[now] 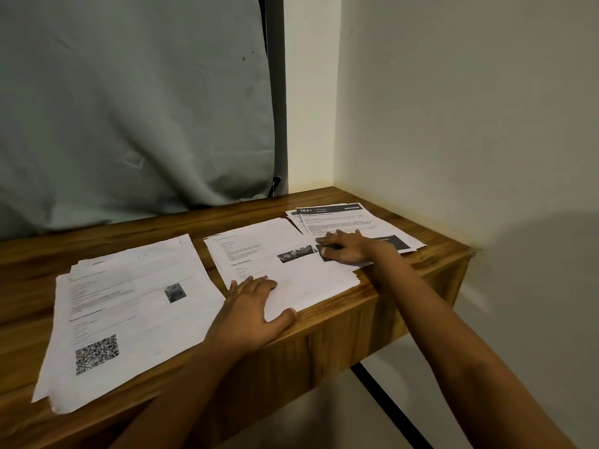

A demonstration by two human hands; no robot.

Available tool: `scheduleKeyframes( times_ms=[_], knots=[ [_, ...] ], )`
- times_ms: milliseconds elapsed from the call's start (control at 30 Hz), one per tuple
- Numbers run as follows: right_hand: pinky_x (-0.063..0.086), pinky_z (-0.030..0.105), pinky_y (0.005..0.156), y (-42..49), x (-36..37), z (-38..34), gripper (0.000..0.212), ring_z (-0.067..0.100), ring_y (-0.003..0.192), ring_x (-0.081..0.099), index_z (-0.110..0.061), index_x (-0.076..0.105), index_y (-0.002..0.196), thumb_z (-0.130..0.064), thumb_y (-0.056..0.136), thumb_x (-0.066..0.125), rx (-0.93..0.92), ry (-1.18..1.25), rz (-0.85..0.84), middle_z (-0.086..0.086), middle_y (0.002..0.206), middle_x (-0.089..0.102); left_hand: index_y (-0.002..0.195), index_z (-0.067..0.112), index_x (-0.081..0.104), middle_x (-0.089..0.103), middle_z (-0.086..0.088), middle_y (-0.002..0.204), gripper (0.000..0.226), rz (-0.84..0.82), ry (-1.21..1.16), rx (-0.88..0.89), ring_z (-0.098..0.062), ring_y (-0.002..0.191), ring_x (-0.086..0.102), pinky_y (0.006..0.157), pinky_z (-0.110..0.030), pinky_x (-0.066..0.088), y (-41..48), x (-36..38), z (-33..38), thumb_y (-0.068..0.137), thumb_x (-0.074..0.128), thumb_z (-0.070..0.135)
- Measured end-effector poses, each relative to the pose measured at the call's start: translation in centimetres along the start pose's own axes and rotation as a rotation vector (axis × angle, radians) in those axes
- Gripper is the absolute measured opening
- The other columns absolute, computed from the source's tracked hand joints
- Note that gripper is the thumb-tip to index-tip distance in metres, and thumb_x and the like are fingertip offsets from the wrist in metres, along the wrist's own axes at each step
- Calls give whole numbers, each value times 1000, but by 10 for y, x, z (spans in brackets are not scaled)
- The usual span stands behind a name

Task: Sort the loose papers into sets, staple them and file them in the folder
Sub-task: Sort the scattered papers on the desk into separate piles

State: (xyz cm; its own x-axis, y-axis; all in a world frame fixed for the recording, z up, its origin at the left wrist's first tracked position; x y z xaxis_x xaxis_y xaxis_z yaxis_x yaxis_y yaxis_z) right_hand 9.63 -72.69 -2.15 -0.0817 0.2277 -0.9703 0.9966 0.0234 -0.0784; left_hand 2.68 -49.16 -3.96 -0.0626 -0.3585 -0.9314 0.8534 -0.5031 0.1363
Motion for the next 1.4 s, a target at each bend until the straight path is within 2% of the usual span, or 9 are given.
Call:
scheduleKeyframes(
  times_ms=[400,500,633,767,900,1033,1133,1200,1400],
  knots=[
    [-15,59,112,-6,8,16,48,25,148,-8,-38,17,150,-41,103,27,68,-36,-24,-1,161,0,144,32,31,27,8,155,67,44,-16,3,-20,144,22,117,-40,16,-6,-10,7,87,47,64],
    [-13,58,113,-7,1,4,48,24,147,-9,-36,22,150,-41,102,29,42,-13,98,1,161,0,142,30,35,33,6,152,66,84,-51,24,-20,141,28,117,-41,18,-8,-14,8,86,48,64],
    [-7,50,115,-24,-17,-59,52,21,148,-2,-27,25,150,-43,101,31,-112,263,363,2,161,5,138,27,41,42,5,146,58,252,-68,94,-17,136,36,119,-38,13,-17,-39,17,90,48,58],
    [8,46,118,-37,-14,-140,44,19,146,14,-20,40,143,-32,101,41,-265,309,412,4,157,24,135,24,44,47,2,142,53,360,56,188,-14,132,40,119,-35,7,-36,-56,16,92,43,55],
    [34,40,108,-47,5,-205,41,25,132,42,-17,51,135,-36,100,42,-295,329,382,5,142,50,141,25,37,37,1,150,67,374,30,45,-18,140,30,121,-40,7,-56,-75,-32,88,42,65],
    [41,39,100,-48,33,-246,52,29,126,48,-17,44,139,-48,97,42,-201,255,287,8,142,49,146,30,26,22,-3,157,94,309,114,-183,-27,145,17,117,-52,3,-86,-92,-96,70,33,85],
    [36,44,106,-44,52,-263,58,31,130,44,-14,40,141,-50,97,40,-143,222,199,11,144,45,150,35,7,-2,-6,161,106,104,147,-351,-38,146,1,112,-61,-1,-107,-83,-138,66,46,87],
    [30,45,111,-45,59,-270,54,31,130,43,-10,41,139,-46,99,38,-111,205,173,12,143,46,150,37,1,-6,-7,160,108,25,117,-396,-40,145,1,112,-62,3,-117,-77,-155,67,51,84],
    [18,49,116,-38,69,-278,48,30,127,45,-4,47,129,-41,99,35,-55,112,188,15,135,51,150,28,9,7,-10,160,99,148,14,-354,-35,145,15,116,-53,19,-124,-88,-166,75,59,69]
  ],
)
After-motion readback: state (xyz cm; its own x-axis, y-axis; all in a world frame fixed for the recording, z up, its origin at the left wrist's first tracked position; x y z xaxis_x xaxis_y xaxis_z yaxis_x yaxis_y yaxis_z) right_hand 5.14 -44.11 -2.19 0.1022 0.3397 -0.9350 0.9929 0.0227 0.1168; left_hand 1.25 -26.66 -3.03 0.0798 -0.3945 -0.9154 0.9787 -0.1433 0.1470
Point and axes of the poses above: each hand's wrist, its own y-axis towards the middle knuckle, its own x-axis out of the palm, z = x × y, the point moved 10 cm from there along y, towards the middle knuckle
